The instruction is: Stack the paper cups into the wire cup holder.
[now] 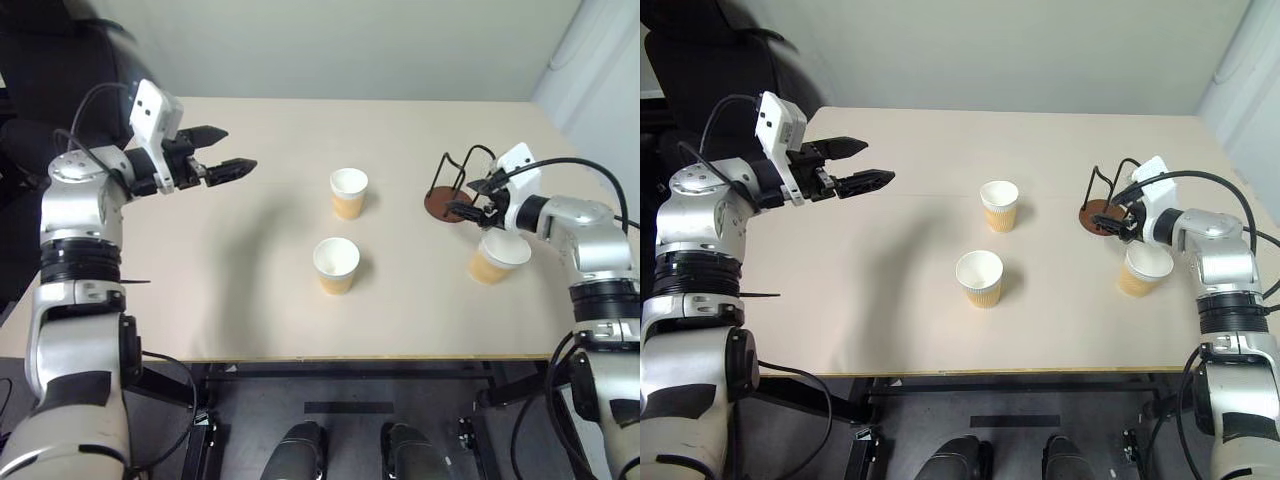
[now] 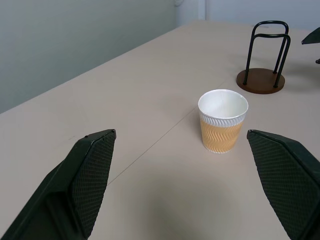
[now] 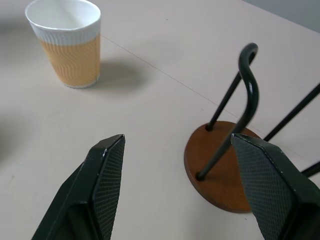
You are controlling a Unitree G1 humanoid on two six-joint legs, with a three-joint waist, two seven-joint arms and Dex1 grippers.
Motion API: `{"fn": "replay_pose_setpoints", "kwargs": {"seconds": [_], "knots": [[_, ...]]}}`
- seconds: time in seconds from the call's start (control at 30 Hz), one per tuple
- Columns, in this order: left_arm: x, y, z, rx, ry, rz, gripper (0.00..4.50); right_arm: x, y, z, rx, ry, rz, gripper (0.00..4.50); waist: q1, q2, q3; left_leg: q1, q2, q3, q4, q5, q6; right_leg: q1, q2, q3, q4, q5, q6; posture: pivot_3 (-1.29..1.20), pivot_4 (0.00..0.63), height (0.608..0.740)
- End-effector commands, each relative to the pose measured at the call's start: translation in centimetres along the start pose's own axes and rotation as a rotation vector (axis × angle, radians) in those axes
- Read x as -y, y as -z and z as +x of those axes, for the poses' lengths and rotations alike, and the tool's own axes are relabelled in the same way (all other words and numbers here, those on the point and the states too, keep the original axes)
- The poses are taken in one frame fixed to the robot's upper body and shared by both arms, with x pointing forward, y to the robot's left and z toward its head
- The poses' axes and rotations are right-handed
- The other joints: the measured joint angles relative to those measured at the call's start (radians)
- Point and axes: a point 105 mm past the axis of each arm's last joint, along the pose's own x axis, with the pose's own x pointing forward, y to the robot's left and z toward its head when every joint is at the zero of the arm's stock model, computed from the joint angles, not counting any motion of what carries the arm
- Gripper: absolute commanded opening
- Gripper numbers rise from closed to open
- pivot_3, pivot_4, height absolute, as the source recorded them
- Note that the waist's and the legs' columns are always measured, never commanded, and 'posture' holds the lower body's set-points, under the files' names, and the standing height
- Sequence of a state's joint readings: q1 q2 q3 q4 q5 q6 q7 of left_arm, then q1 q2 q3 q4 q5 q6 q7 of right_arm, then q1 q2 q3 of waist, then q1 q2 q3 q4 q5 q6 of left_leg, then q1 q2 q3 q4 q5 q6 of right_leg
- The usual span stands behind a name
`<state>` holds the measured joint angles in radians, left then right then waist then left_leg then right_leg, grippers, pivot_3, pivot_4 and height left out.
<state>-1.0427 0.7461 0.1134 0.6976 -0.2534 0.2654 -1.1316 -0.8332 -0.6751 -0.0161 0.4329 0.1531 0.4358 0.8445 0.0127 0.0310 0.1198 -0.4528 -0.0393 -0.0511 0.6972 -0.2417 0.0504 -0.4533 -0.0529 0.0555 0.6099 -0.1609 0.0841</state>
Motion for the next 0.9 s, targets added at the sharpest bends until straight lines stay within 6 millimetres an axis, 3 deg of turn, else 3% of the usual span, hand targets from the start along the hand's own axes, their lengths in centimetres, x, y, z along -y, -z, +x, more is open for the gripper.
{"fn": "replay_pose_setpoints", "kwargs": {"seconds": [0.03, 0.37, 0.6, 0.9], "knots": [[-0.4, -1.0, 0.1, 0.043, -0.007, 0.025, 4.49, 0.2, -2.0, -0.4, 0.050, 0.010, -0.045, 3.43, 0.000, 0.000, 0.000, 0.000, 0.000, 0.000, 0.000, 0.000, 0.000, 0.000, 0.000, 0.000, 0.000, 0.000, 0.000, 0.00, 0.150, 0.740], [0.6, -1.7, 2.4, 0.058, 0.066, 0.047, 4.49, 0.6, -1.3, -0.9, 0.048, 0.058, -0.024, 3.43, -0.001, 0.000, 0.000, 0.000, 0.000, 0.000, 0.000, 0.000, -0.001, 0.000, 0.000, 0.000, 0.000, 0.000, 0.000, 0.00, 0.150, 0.740], [1.3, -2.3, 4.1, 0.079, 0.108, 0.051, 4.49, 2.1, -1.2, -1.3, 0.036, 0.150, -0.049, 3.43, 0.000, -0.001, 0.000, 0.000, 0.000, -0.001, 0.000, 0.000, -0.001, 0.000, 0.000, 0.000, 0.000, 0.000, 0.000, 0.00, 0.150, 0.740], [1.6, -2.1, 4.6, 0.084, 0.124, 0.043, 4.49, 3.2, -1.3, -0.5, 0.040, 0.230, -0.049, 3.43, -0.001, 0.000, 0.000, 0.000, 0.000, -0.001, -0.001, 0.000, -0.001, -0.001, 0.000, 0.000, 0.000, 0.000, 0.000, 0.00, 0.150, 0.740]]}}
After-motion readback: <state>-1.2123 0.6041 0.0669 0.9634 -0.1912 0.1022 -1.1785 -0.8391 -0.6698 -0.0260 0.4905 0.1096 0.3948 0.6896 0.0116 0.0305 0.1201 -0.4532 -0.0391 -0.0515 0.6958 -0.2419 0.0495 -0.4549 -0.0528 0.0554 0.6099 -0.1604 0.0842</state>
